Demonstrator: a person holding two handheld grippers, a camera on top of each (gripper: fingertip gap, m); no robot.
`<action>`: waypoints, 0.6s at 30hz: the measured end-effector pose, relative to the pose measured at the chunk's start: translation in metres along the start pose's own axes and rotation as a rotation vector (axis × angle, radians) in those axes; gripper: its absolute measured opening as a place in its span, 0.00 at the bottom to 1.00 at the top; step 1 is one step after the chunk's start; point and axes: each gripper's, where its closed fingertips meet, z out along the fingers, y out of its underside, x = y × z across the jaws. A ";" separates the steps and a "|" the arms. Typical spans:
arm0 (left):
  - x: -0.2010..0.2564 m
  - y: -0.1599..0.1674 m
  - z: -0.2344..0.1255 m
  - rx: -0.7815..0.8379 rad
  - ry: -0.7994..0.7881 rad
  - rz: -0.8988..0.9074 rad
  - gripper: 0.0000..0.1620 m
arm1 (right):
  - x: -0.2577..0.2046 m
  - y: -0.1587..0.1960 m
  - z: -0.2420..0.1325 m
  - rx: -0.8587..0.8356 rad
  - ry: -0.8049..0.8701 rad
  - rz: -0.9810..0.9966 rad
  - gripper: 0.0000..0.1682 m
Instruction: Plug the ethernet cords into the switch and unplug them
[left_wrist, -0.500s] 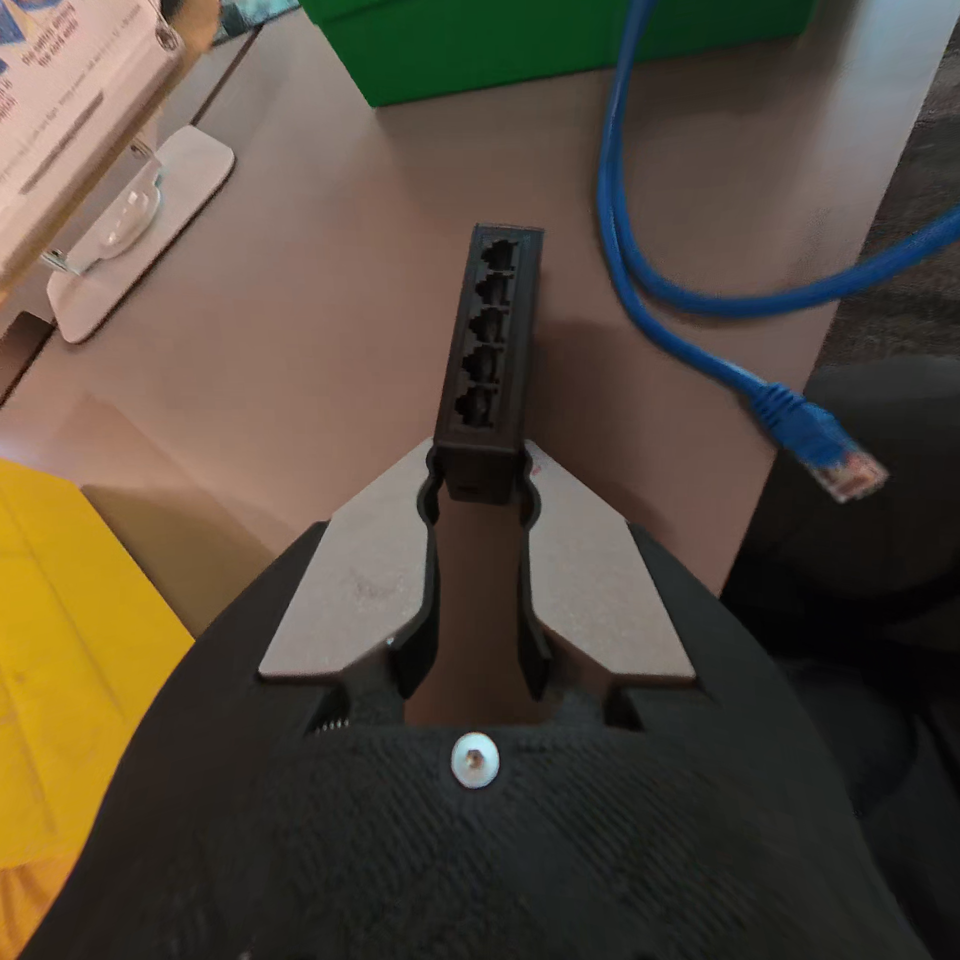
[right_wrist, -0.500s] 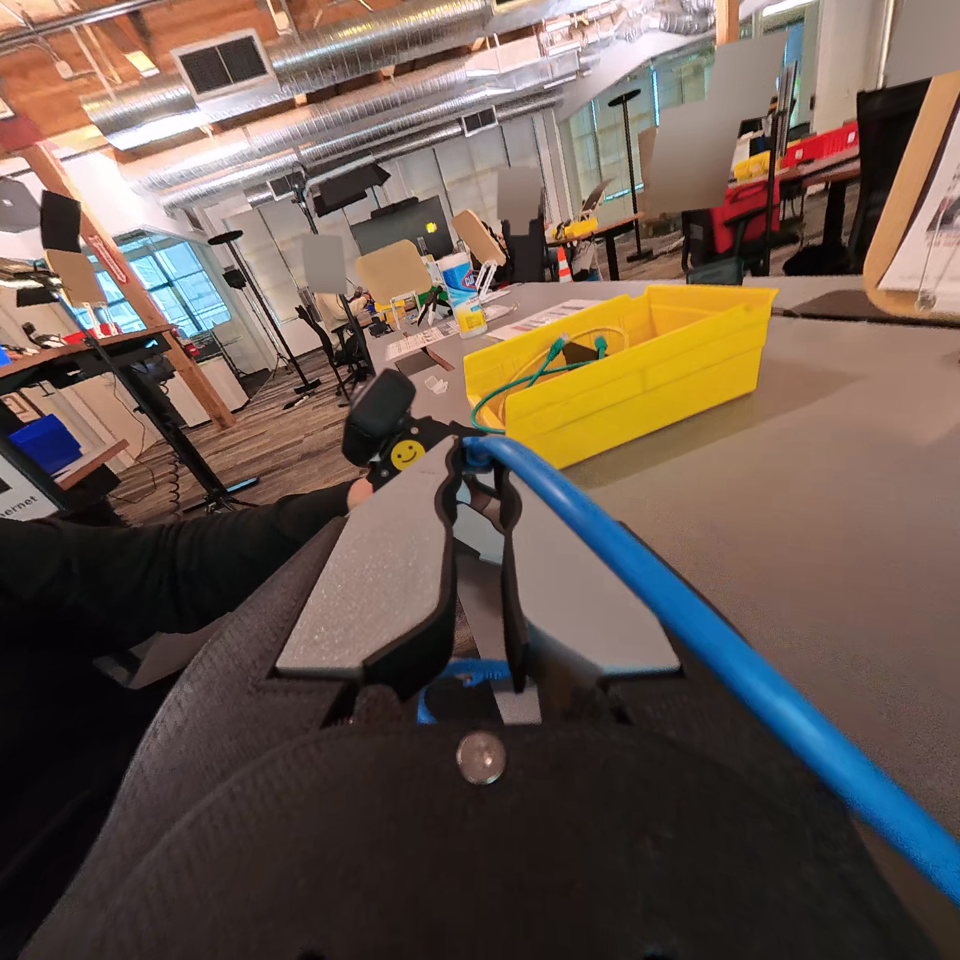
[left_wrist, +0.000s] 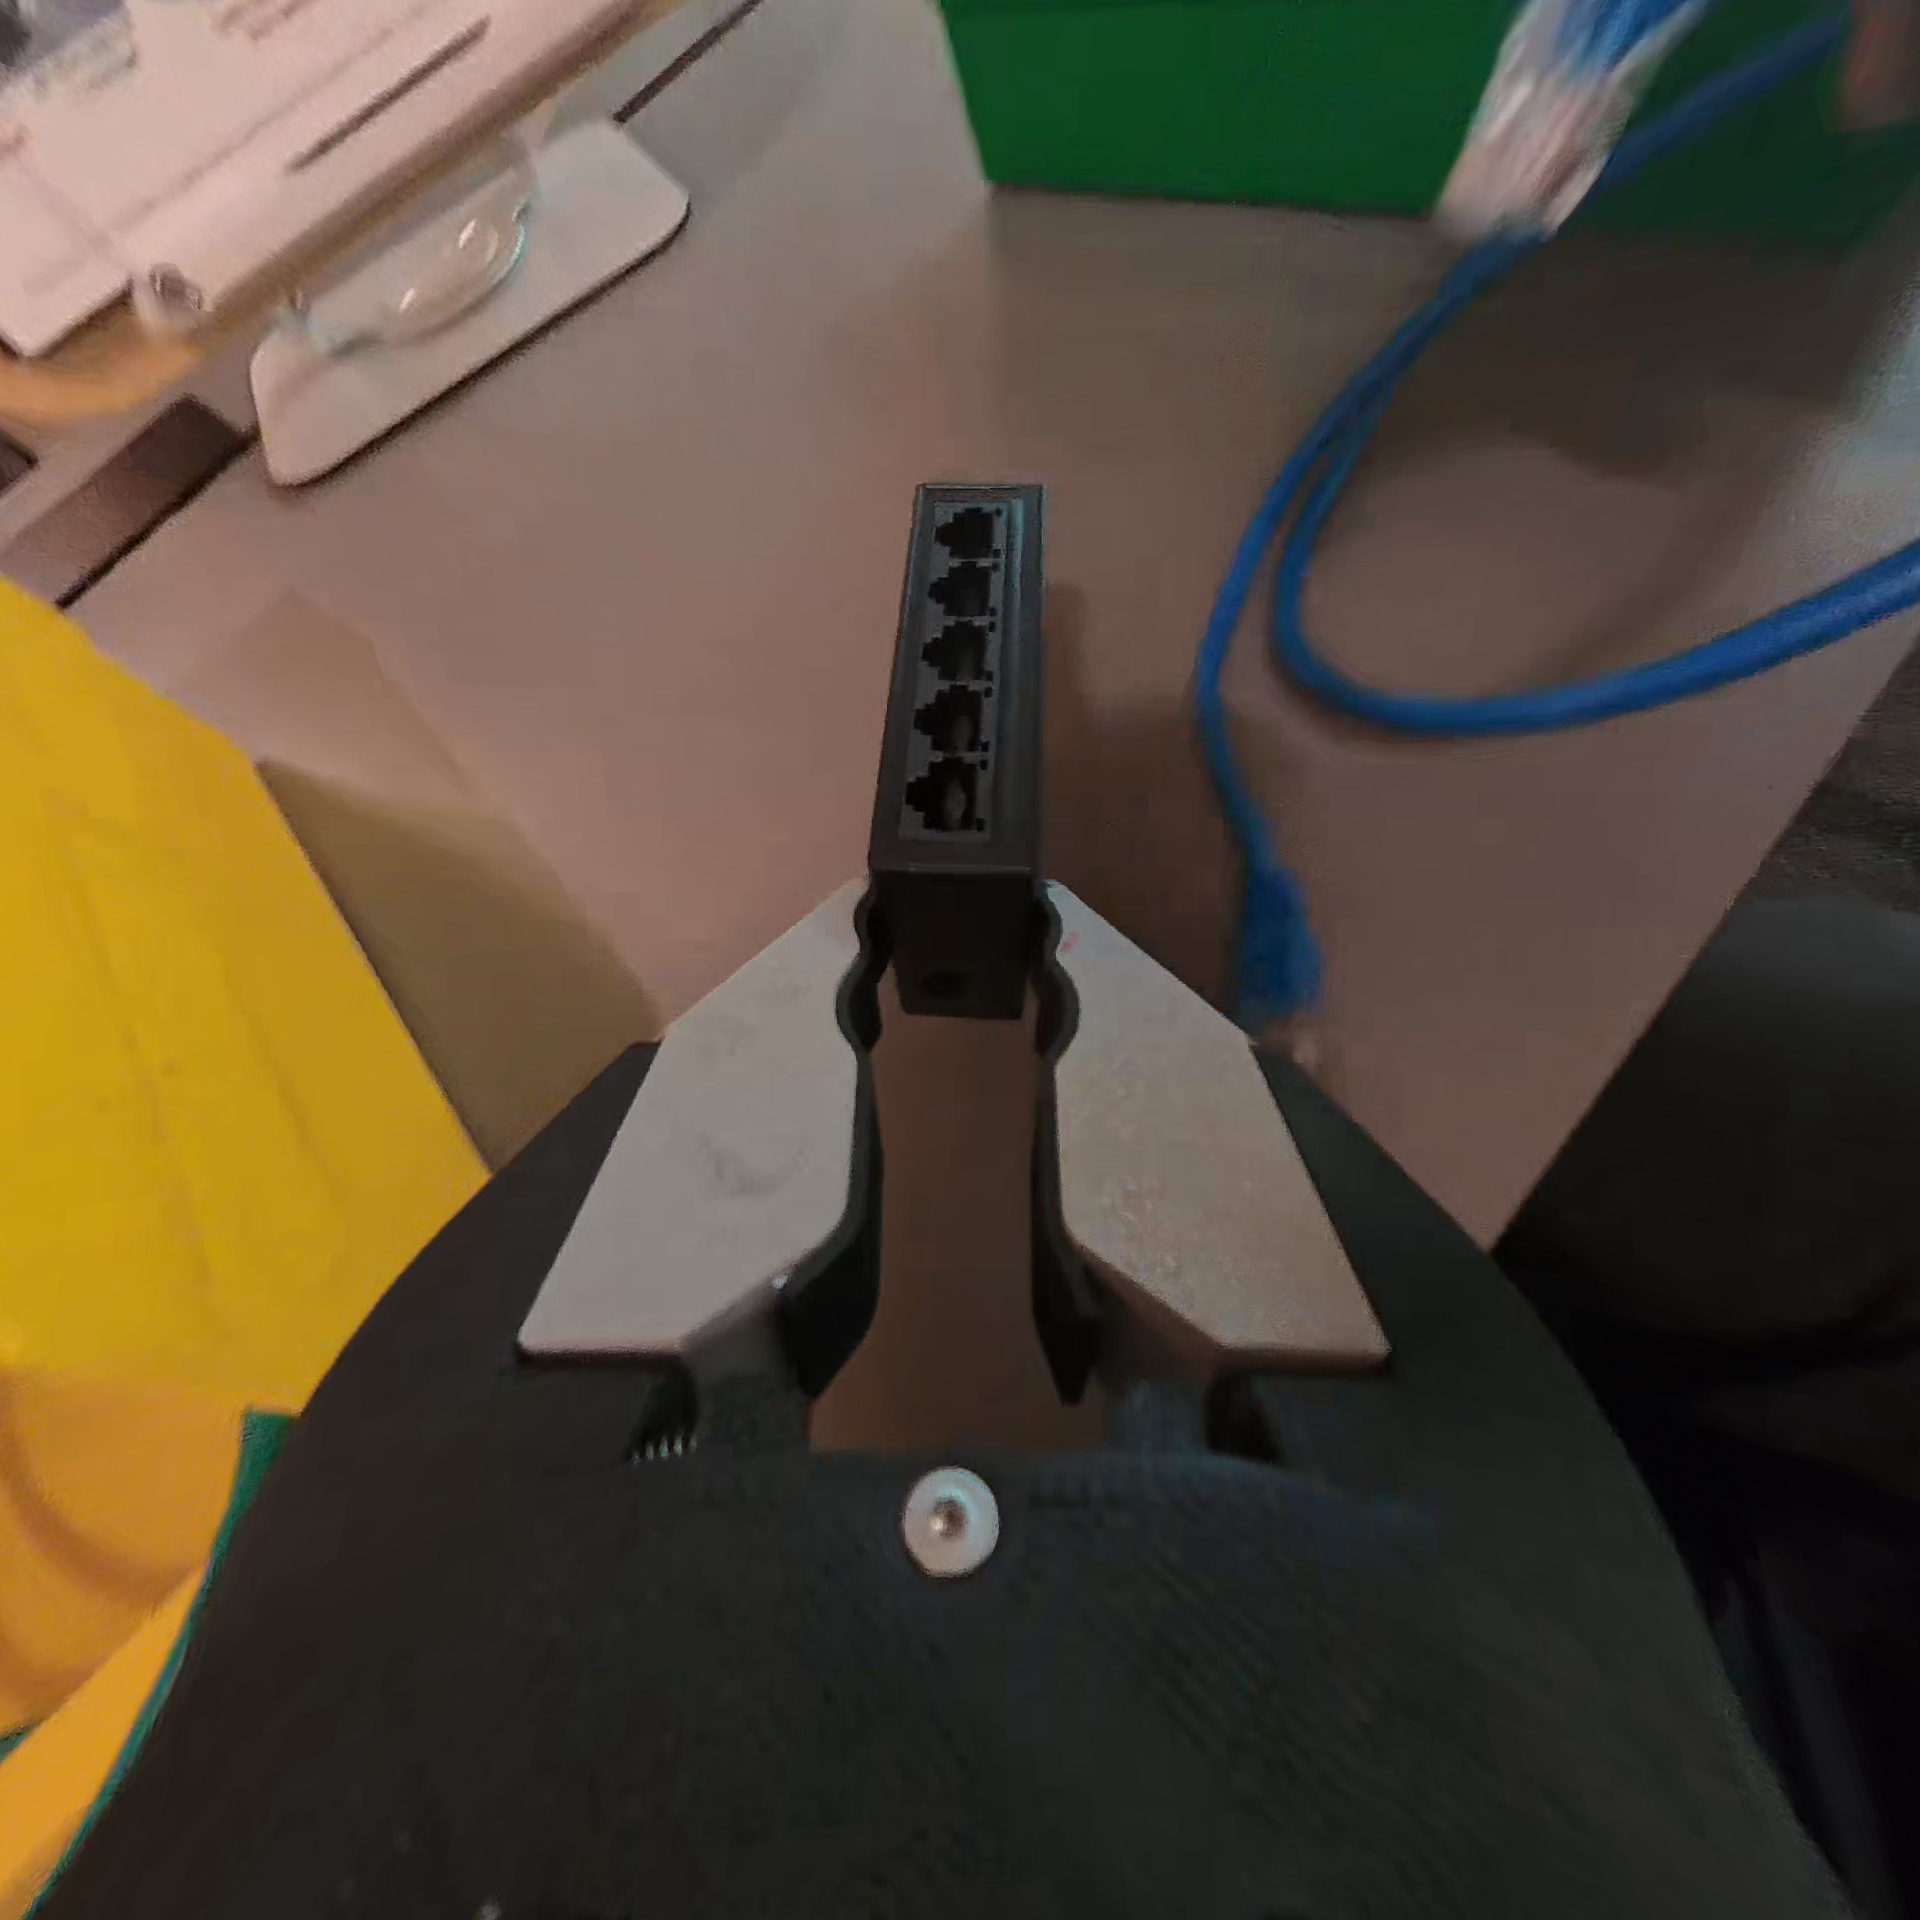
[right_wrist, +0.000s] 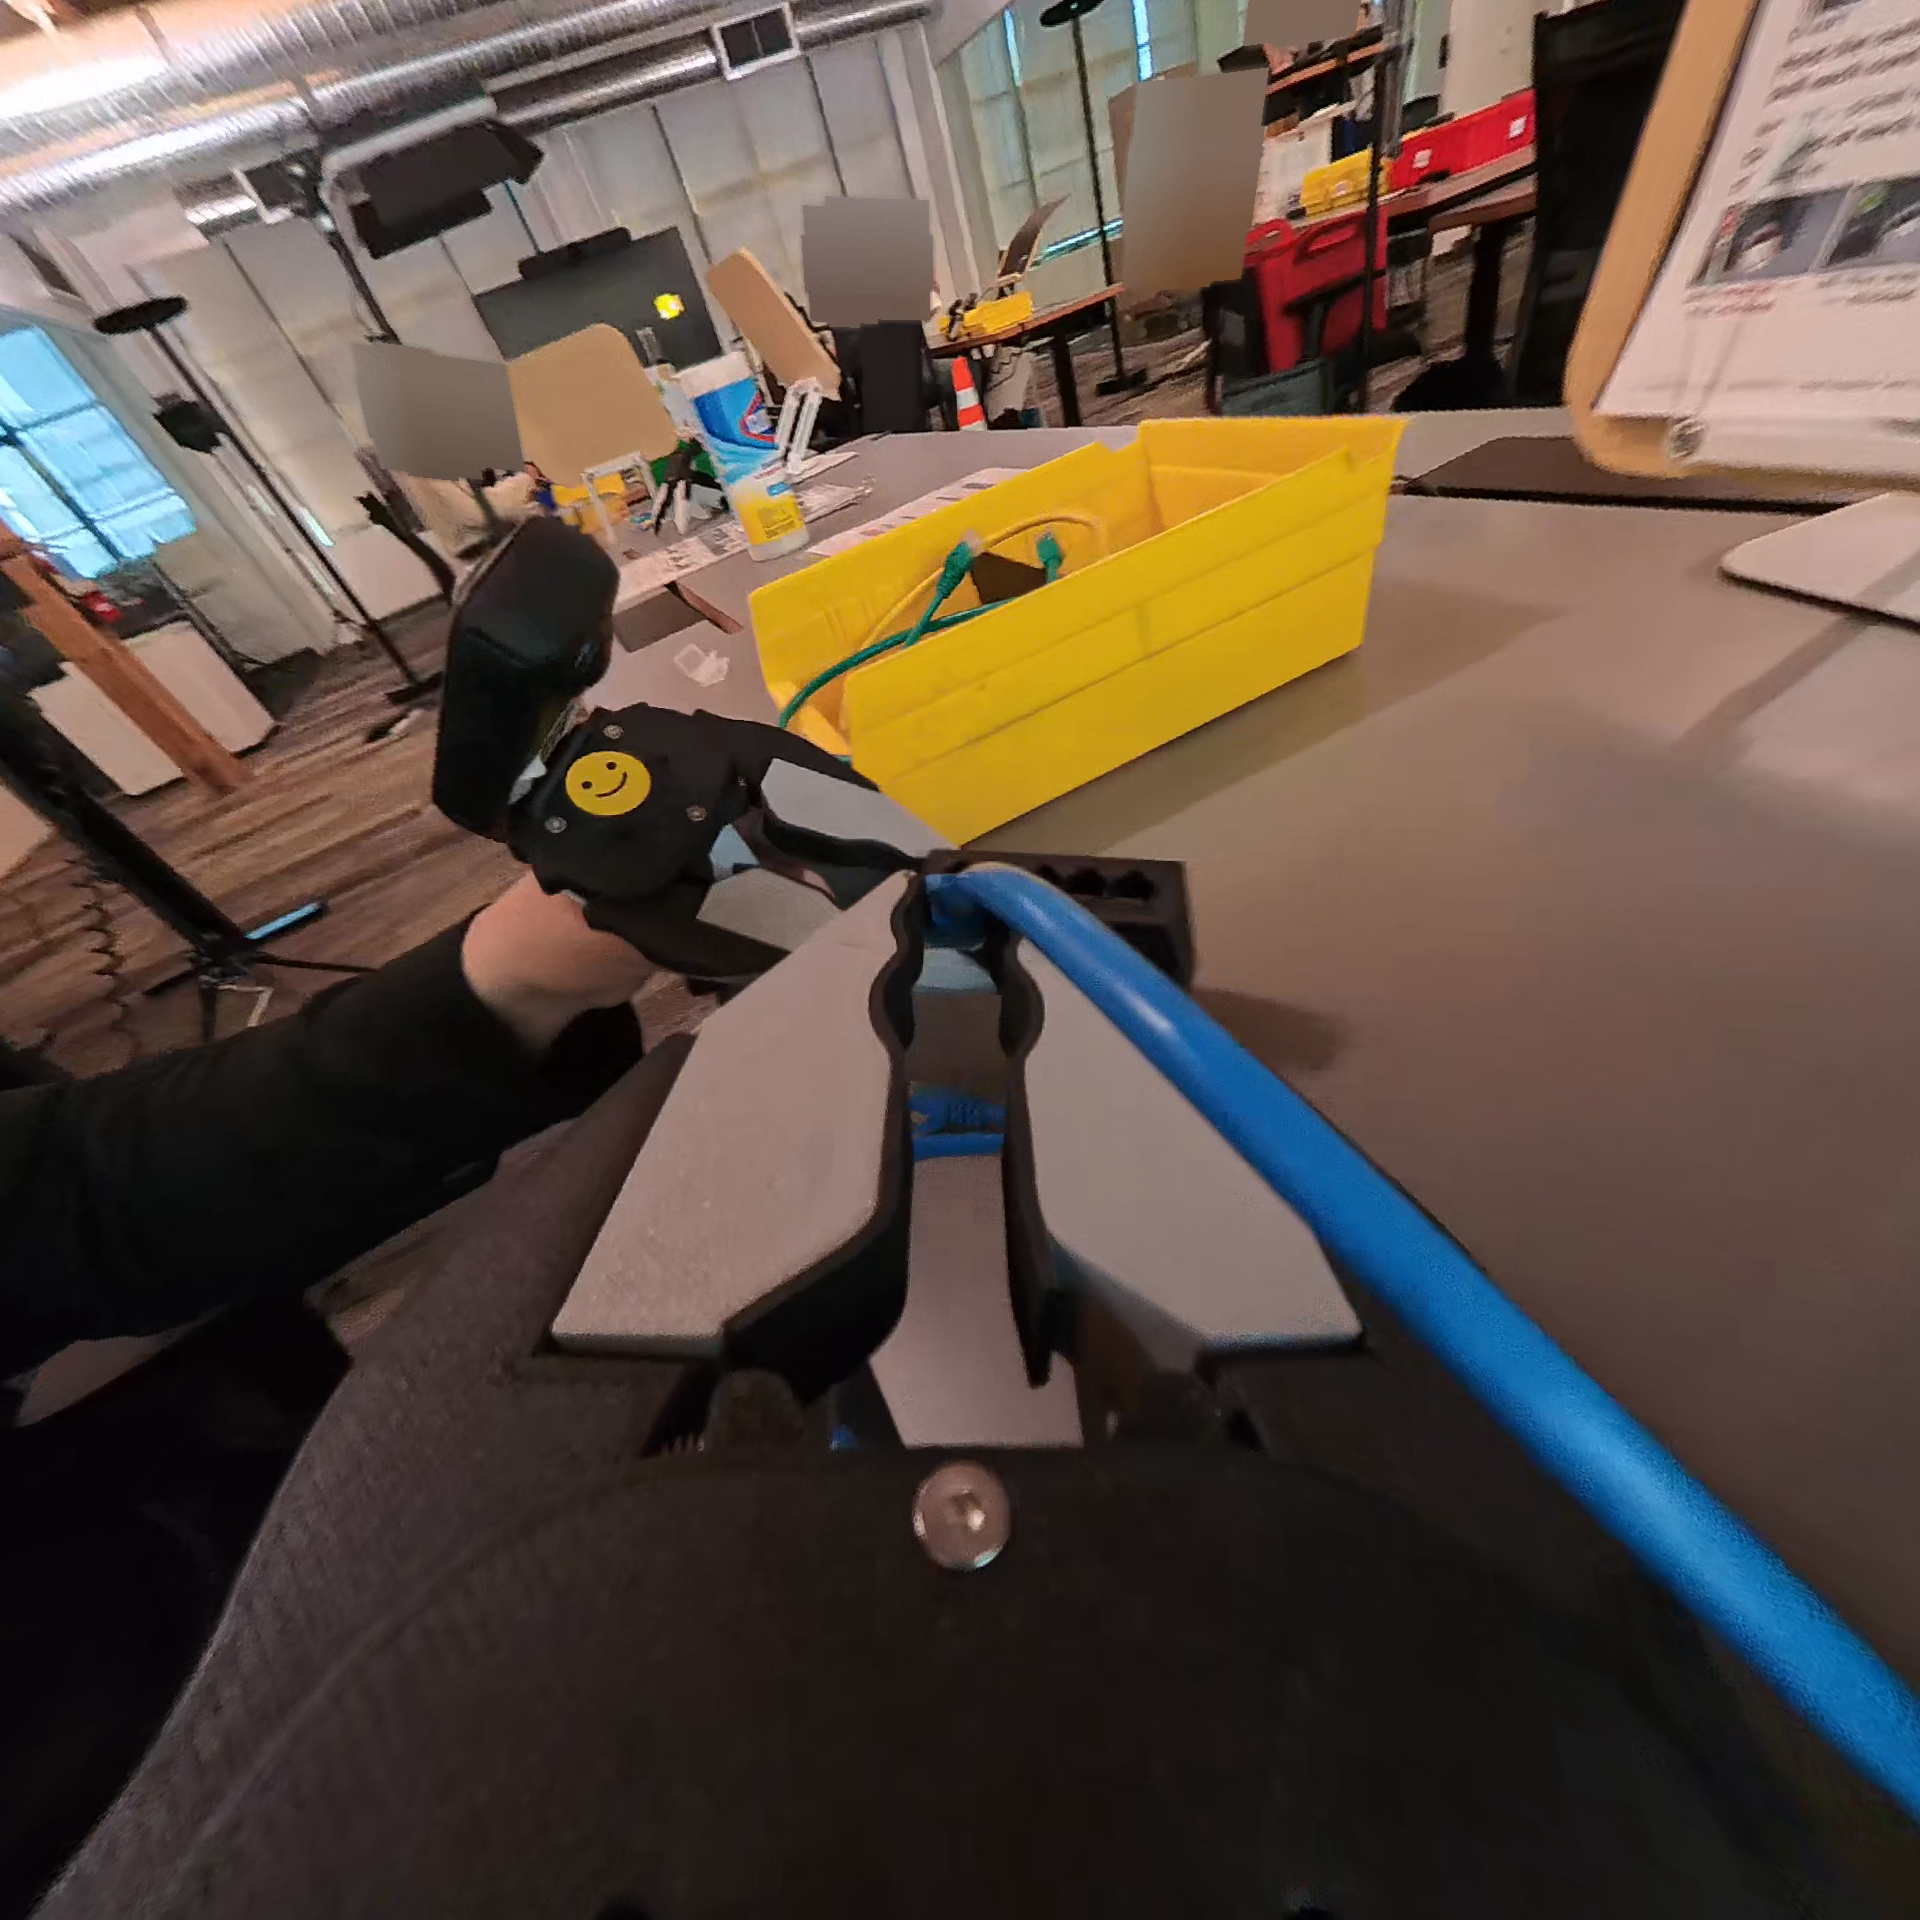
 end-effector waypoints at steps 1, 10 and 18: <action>-0.005 0.007 -0.001 -0.023 0.002 -0.015 0.15 | 0.004 -0.005 -0.006 0.011 0.021 -0.010 0.04; -0.013 0.028 -0.006 -0.092 0.025 -0.016 0.15 | -0.013 -0.038 -0.028 0.101 -0.012 -0.024 0.05; -0.014 0.027 0.004 -0.109 0.020 0.053 0.26 | -0.012 -0.040 -0.039 0.122 -0.037 0.003 0.05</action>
